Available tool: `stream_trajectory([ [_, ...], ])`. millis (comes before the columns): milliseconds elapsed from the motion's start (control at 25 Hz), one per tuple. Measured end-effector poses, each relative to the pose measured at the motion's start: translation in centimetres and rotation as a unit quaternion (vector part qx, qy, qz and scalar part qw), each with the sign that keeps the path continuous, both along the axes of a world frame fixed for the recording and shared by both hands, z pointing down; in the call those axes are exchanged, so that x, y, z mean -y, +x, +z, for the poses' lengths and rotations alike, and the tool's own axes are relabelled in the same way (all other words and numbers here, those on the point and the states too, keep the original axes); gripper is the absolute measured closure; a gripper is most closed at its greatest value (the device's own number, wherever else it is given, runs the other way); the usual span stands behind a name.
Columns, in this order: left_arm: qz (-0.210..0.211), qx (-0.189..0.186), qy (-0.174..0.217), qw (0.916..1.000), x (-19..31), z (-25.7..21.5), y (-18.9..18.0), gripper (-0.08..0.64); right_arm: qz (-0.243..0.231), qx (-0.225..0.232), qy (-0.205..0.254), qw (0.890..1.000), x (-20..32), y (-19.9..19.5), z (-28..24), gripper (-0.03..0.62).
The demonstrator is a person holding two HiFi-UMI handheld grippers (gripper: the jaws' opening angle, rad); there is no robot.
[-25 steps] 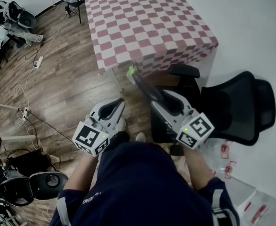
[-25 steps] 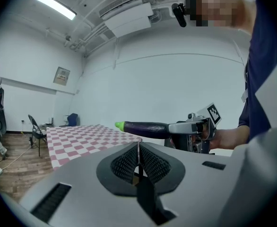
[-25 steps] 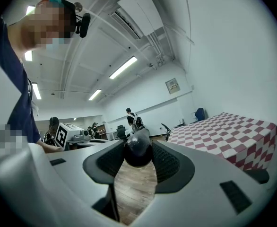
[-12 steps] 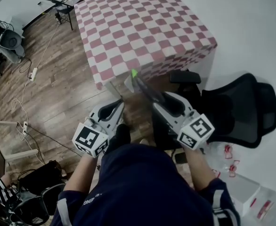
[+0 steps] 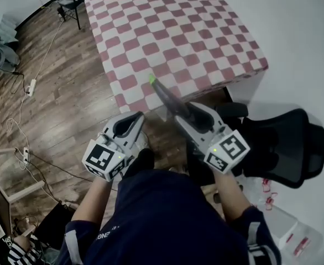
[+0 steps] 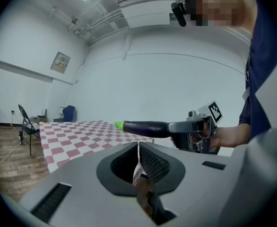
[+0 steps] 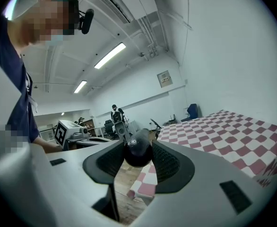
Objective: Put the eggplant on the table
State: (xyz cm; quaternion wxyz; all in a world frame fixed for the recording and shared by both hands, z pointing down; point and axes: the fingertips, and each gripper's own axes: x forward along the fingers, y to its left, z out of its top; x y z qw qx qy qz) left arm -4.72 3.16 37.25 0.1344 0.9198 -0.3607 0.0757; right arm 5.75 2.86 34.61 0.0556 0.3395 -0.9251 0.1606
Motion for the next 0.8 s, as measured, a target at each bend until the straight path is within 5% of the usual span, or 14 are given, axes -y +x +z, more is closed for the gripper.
stream_trajectory([
  [800,-0.007,-0.006,-0.004,1.0000,13.1,0.8,-10.0,0.528,0.008,-0.048,-0.024,0.999,13.2,-9.4,1.6,0.397],
])
